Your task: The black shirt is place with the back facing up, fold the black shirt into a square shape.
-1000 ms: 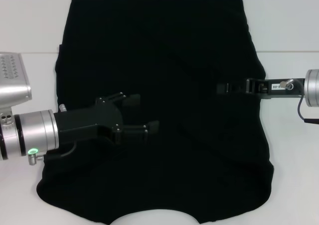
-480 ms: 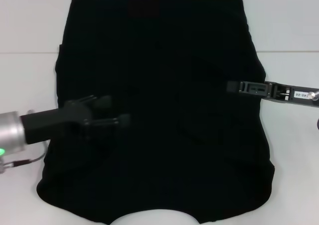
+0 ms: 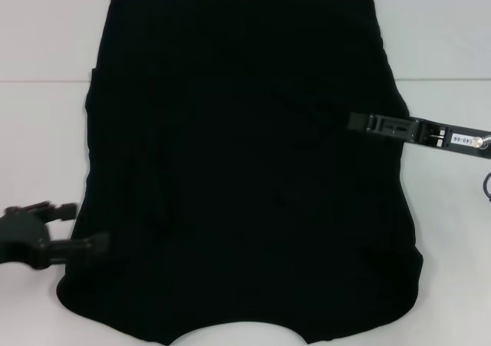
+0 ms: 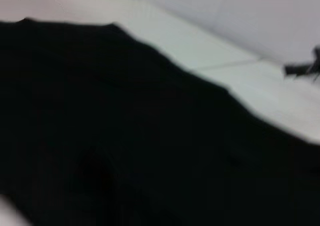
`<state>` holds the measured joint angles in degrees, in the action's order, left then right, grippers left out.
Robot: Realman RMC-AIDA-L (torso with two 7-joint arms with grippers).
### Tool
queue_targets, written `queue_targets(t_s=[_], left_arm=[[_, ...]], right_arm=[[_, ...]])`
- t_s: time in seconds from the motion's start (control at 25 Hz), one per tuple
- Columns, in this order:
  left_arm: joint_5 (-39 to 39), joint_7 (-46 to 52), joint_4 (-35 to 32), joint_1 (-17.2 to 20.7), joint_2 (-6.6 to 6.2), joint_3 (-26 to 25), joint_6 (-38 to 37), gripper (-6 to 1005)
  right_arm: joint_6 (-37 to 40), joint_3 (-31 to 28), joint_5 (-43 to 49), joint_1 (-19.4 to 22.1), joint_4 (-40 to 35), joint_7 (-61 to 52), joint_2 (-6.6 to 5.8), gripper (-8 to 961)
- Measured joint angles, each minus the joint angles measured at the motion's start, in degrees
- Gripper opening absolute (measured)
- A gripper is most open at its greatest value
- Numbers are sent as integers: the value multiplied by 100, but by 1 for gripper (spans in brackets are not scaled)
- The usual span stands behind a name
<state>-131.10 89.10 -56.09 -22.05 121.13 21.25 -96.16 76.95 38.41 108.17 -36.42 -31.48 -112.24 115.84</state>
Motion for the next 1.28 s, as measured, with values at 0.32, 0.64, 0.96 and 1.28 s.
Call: queue_targets(t_s=[0.32, 0.64, 0.96, 1.28], left_arm=[[-547, -615, -110, 143, 69, -112, 186, 946], [-830, -740, 44, 170, 139, -82, 588, 903], [-828, -805, 92, 147, 187, -21, 784, 816], [-839, -781, 93, 122, 166, -23, 801, 669]], right_arm=[[-175, 0, -5, -139, 60, 7, 42, 943], [-272, 0, -26, -222, 64, 13, 81, 932], [-259, 0, -26, -262, 50, 13, 88, 922], [-245, 0, -25, -269, 44, 11, 68, 911]])
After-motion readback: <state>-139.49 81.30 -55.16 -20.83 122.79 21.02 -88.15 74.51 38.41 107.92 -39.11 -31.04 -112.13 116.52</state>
